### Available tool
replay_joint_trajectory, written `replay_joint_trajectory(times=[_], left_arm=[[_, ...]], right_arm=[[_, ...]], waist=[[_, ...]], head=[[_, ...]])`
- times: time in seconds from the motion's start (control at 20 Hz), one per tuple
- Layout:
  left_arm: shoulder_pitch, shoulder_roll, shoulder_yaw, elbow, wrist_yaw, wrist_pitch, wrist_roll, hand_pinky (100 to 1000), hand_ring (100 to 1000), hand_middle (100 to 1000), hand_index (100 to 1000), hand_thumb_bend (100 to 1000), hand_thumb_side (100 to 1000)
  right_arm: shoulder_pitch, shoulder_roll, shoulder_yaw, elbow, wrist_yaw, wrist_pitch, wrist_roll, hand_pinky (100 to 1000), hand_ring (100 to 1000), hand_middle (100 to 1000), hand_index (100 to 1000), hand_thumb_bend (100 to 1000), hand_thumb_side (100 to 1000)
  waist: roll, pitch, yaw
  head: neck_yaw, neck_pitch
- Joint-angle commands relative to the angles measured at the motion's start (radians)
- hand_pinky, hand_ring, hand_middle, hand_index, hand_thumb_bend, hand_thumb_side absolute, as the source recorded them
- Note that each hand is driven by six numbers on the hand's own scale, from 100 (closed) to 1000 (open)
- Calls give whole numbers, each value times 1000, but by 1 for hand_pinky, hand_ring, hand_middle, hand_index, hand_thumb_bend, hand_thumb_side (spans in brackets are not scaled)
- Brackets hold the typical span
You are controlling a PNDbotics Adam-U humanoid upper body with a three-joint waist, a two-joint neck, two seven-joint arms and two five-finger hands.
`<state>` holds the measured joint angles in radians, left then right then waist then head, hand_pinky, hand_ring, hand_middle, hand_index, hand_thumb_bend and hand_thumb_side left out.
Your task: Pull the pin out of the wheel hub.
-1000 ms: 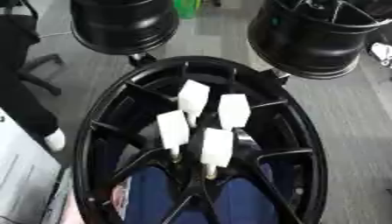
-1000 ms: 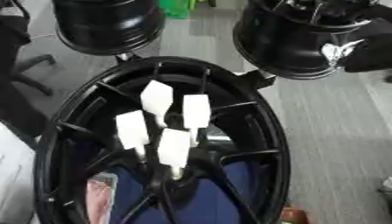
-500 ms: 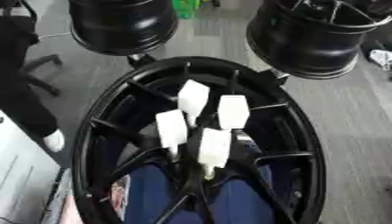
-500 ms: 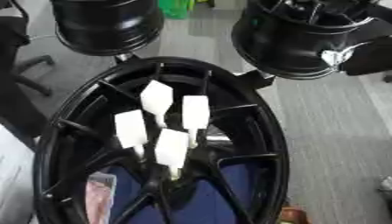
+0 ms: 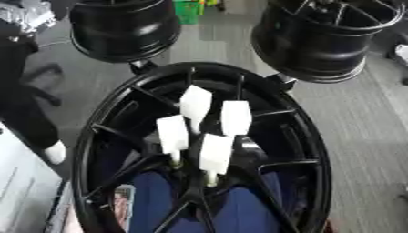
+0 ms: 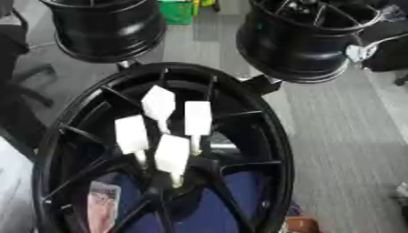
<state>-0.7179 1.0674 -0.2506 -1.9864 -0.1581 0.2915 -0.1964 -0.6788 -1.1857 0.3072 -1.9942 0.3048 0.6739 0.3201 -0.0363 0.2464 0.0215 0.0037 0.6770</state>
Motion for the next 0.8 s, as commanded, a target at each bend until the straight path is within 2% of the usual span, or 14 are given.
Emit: replay_joint_trajectory(times=[0.05, 0.2, 0.35, 0.5, 0.8], left_arm=[[-88, 48, -85, -9, -10, 17, -172, 744, 757, 740, 835, 529, 637], [-188, 23, -173, 3, -15, 16, -333, 751, 761, 718, 839, 568, 644], [-269, -15, -247, 24, -38, 33, -442, 759, 764, 697, 832, 599, 621], [-325, -47, -309, 42, -63, 57, -516, 766, 766, 712, 846, 609, 629], [-384, -103, -385, 60, -65, 120, -599, 776, 786, 736, 847, 630, 620]], right_arm=[[-8, -40, -39, -6, 25, 6, -38, 880, 834, 787, 853, 204, 174], [-3, -40, -52, -6, 31, 5, -59, 880, 831, 784, 851, 202, 164], [3, -41, -52, -6, 35, 3, -66, 880, 833, 785, 850, 208, 168], [10, -43, -48, -6, 42, -1, -63, 880, 831, 784, 850, 202, 160], [13, -39, -45, -6, 58, -8, -59, 879, 830, 783, 849, 190, 153]], waist=[[7, -21, 1], [12, -22, 4], [17, -23, 4], [24, -24, 7], [28, -27, 10]], head=[[-9, 7], [-17, 4], [-23, 1], [-25, -3], [-24, -4]])
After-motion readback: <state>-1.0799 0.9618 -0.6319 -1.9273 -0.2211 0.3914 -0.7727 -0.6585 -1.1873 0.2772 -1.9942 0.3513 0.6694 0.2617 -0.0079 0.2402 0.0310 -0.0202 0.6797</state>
